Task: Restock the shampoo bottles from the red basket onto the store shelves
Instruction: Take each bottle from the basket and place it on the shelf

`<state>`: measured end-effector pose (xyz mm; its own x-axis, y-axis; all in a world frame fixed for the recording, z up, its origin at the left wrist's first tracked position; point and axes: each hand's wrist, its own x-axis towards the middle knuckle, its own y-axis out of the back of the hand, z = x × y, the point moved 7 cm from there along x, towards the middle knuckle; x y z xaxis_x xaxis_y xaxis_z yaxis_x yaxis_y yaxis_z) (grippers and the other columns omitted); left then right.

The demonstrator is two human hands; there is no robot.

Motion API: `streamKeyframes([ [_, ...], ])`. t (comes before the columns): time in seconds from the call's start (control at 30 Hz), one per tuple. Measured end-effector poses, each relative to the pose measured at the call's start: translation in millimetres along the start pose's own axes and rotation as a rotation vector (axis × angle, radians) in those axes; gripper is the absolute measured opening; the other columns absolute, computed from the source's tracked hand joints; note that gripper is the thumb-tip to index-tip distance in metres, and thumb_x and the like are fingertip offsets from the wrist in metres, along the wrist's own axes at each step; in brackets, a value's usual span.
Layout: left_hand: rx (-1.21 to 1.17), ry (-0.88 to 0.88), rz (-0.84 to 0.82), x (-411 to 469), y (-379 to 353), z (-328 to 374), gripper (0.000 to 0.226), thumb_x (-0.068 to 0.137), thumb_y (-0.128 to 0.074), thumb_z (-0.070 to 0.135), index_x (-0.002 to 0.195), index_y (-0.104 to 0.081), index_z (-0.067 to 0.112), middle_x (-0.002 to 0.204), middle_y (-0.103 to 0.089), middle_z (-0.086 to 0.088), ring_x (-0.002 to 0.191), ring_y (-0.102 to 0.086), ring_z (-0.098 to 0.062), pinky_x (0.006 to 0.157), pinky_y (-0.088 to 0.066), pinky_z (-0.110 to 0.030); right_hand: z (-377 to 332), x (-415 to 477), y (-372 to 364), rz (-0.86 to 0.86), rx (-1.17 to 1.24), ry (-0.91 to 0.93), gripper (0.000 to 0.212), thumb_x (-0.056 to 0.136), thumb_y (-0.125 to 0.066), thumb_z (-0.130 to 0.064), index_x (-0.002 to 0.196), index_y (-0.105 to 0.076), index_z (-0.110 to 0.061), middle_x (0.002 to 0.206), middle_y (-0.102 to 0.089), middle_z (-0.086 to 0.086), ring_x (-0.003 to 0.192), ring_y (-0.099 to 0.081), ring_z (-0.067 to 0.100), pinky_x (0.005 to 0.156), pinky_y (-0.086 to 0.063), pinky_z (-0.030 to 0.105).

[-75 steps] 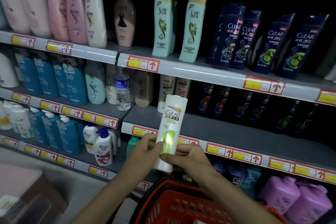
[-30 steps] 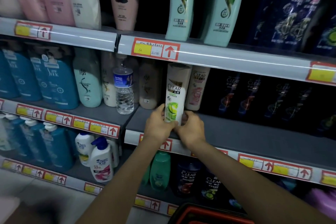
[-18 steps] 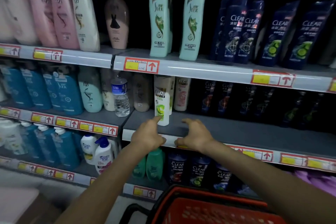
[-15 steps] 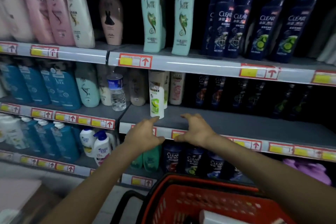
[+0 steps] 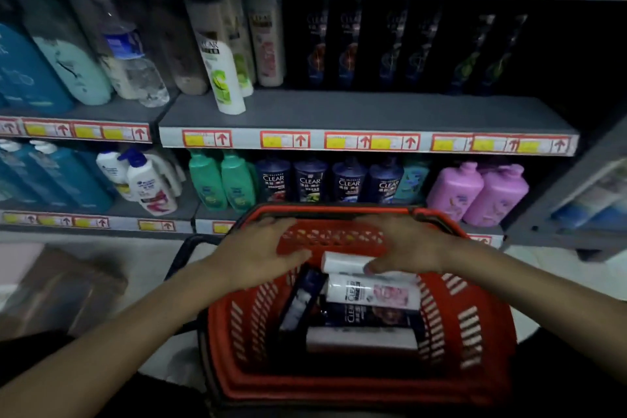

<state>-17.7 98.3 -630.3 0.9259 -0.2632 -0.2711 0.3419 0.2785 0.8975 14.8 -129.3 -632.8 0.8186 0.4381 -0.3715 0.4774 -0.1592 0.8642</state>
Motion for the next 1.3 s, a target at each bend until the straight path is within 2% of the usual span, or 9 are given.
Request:
streamKeyframes([
  [0.1,0.066,-0.028,-0.088,5,-45,10,0.078,0.094,-0.052,0.07,0.16,-0.028,0.035,0.158,-0.042,0.001,0.137,-0.051,-0.019,0.107,-0.044,-0.031,30,-4,-53,-0.176,-0.084,-0.051,0.088,0.086,-0.078,-0.043,0.159,-0.033,-0.02,0.158,-0.044,0.004,0.141,-0.046,0.024,0.113,-0.04,0.032],
  [0.23,0.165,-0.038,-0.184,16,-90,12,0.075,0.096,-0.052,0.063,0.16,-0.028,0.033,0.16,-0.04,0.001,0.143,-0.043,-0.025,0.115,-0.038,-0.036,54,-8,-110,-0.289,-0.315,-0.083,0.061,0.092,-0.066,-0.041,0.147,-0.043,-0.025,0.14,-0.052,0.009,0.124,-0.056,0.031,0.098,-0.052,0.04],
  [0.43,0.23,0.003,-0.303,31,-128,-8,0.064,0.099,-0.05,0.057,0.156,-0.036,0.031,0.153,-0.046,0.005,0.137,-0.05,-0.022,0.105,-0.043,-0.035,74,-5,-122,-0.259,-0.449,-0.08,0.071,0.096,-0.061,-0.026,0.159,-0.029,-0.027,0.148,-0.043,0.008,0.131,-0.051,0.03,0.096,-0.048,0.038],
  [0.57,0.23,0.006,-0.38,41,-145,-14,0.051,0.097,-0.052,0.056,0.142,-0.051,0.033,0.144,-0.055,0.002,0.13,-0.055,-0.022,0.1,-0.046,-0.036,71,10,-119,-0.168,-0.391,-0.093,0.062,0.095,-0.062,-0.022,0.151,-0.038,-0.021,0.143,-0.044,0.012,0.124,-0.053,0.033,0.088,-0.053,0.041],
  [0.8,0.206,-0.034,-0.392,53,-151,0,0.042,0.099,-0.056,0.049,0.133,-0.058,0.025,0.126,-0.06,-0.005,0.12,-0.059,-0.028,0.09,-0.048,-0.037,70,45,-118,-0.02,-0.221,-0.138,0.052,0.096,-0.064,-0.021,0.143,-0.043,-0.015,0.142,-0.05,0.009,0.118,-0.06,0.031,0.091,-0.056,0.043],
  [0.9,0.196,-0.038,-0.391,51,-151,0,0.036,0.099,-0.056,0.047,0.127,-0.06,0.024,0.122,-0.062,-0.004,0.115,-0.06,-0.027,0.083,-0.045,-0.036,70,51,-121,0.048,-0.187,-0.136,0.056,0.093,-0.066,-0.019,0.144,-0.042,-0.016,0.147,-0.045,0.008,0.129,-0.05,0.031,0.098,-0.053,0.043],
  [1.0,0.179,-0.035,-0.383,47,-148,-2,0.034,0.099,-0.055,0.046,0.123,-0.061,0.023,0.119,-0.064,-0.004,0.112,-0.062,-0.026,0.087,-0.051,-0.038,75,56,-123,0.076,-0.263,-0.114,0.053,0.09,-0.07,-0.021,0.138,-0.049,-0.014,0.147,-0.04,0.007,0.136,-0.039,0.029,0.106,-0.048,0.041],
  [1.13,0.191,-0.011,-0.359,41,-143,-10,0.038,0.1,-0.055,0.046,0.132,-0.06,0.027,0.126,-0.063,-0.002,0.118,-0.06,-0.025,0.086,-0.045,-0.034,79,56,-132,0.109,-0.318,-0.117,0.058,0.085,-0.074,-0.018,0.135,-0.045,-0.014,0.137,-0.04,0.006,0.128,-0.044,0.028,0.102,-0.047,0.042],
  [1.3,0.158,0.004,-0.321,32,-134,-19,0.043,0.099,-0.055,0.045,0.141,-0.057,0.034,0.138,-0.061,0.004,0.128,-0.056,-0.02,0.096,-0.045,-0.036,90,58,-125,0.183,-0.136,-0.183,0.059,0.074,-0.082,-0.021,0.122,-0.048,-0.022,0.123,-0.053,0.001,0.111,-0.053,0.024,0.089,-0.046,0.034],
])
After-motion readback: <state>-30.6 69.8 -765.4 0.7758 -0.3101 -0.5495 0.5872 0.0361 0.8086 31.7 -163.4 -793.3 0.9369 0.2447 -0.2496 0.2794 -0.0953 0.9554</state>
